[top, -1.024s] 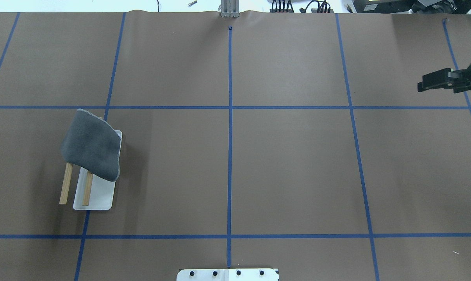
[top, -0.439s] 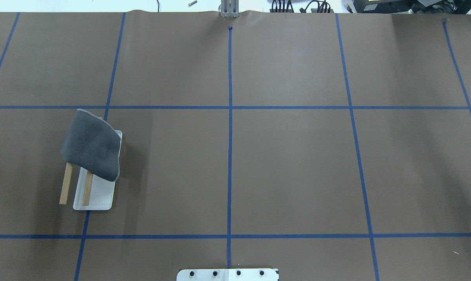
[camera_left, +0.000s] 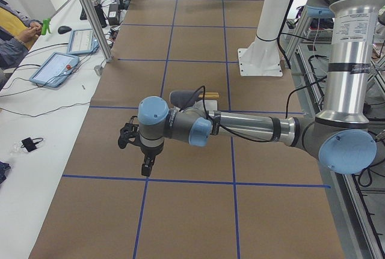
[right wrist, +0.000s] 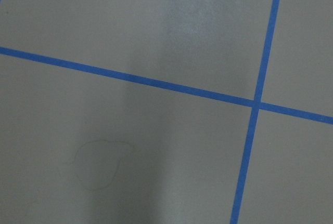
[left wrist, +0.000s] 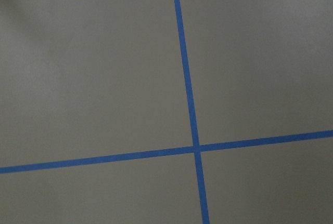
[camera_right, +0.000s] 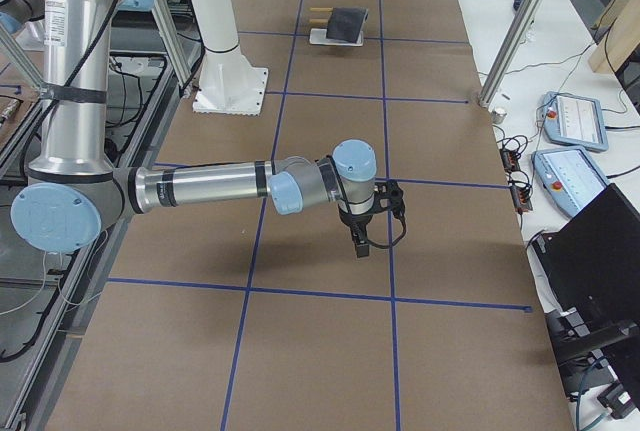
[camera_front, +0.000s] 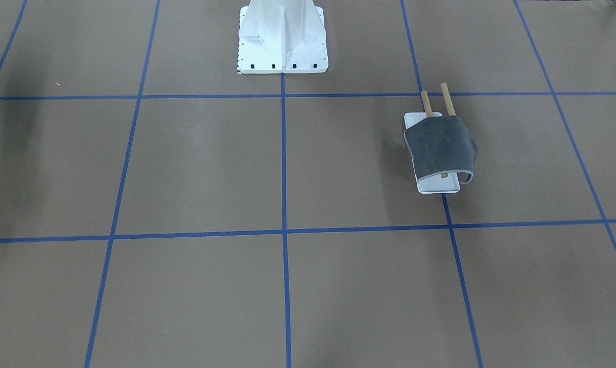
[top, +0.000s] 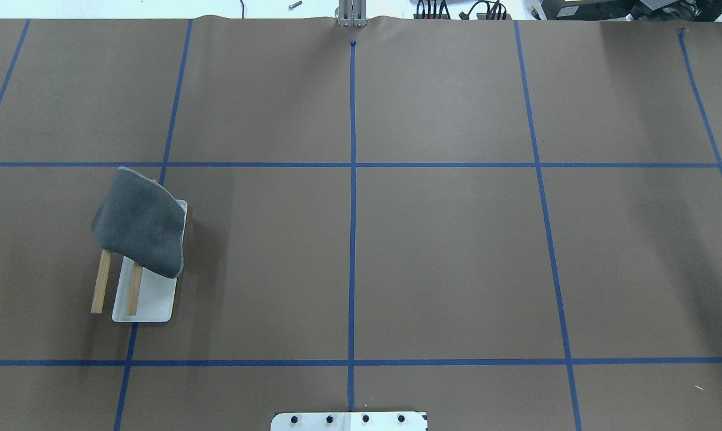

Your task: Hang towel on rack

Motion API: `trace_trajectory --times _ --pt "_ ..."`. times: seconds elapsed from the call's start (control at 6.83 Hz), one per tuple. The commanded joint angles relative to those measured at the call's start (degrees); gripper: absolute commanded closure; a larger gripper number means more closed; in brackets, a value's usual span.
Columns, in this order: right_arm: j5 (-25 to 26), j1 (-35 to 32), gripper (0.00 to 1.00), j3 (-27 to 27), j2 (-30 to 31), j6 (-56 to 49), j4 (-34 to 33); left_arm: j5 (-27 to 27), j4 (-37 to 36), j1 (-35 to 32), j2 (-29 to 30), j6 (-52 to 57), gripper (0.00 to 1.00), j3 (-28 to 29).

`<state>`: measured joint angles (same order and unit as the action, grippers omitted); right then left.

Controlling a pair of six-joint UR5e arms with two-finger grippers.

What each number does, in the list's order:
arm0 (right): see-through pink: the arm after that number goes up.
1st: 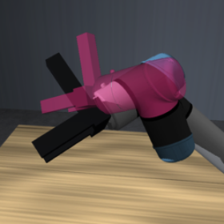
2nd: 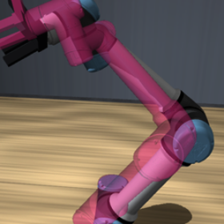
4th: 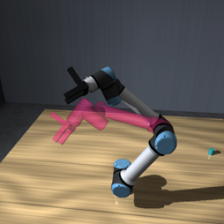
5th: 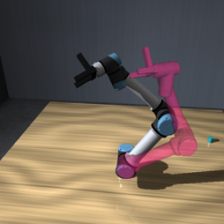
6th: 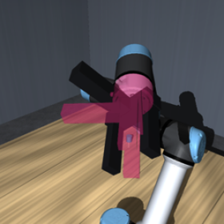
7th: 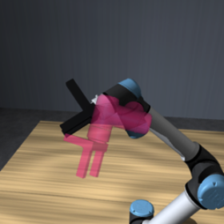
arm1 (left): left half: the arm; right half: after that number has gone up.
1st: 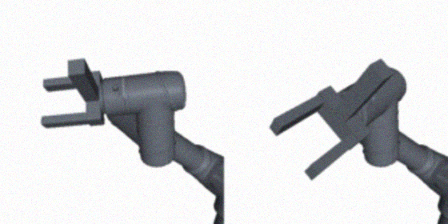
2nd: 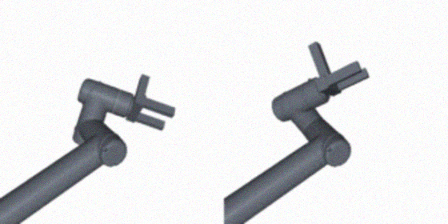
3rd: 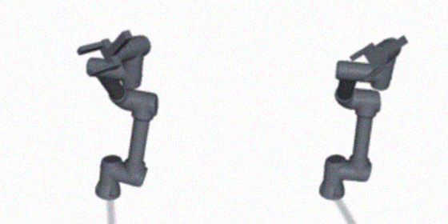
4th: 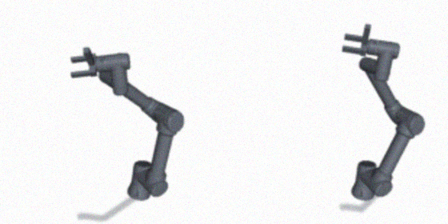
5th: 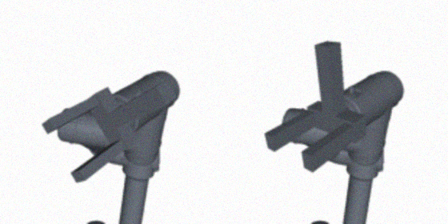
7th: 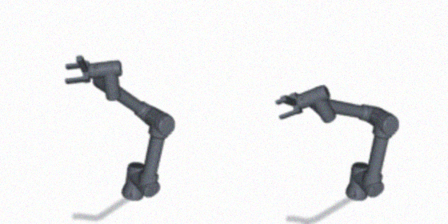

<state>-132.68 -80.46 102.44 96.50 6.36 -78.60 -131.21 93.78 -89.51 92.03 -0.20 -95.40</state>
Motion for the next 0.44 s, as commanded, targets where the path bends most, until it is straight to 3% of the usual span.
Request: trace_trajectory --times 0.0,0.29 --pt "-1.17 -0.75 0.0 0.12 -0.25 -1.26 -0.5 -0.1 -9.58 -0.14 0.26 5.56 0.02 -3.12" --pt "-1.88 -1.28 0.0 0.82 -1.04 -1.17 -0.94 -0.63 -9.75 -0.05 0.08 5.21 0.02 -2.95"
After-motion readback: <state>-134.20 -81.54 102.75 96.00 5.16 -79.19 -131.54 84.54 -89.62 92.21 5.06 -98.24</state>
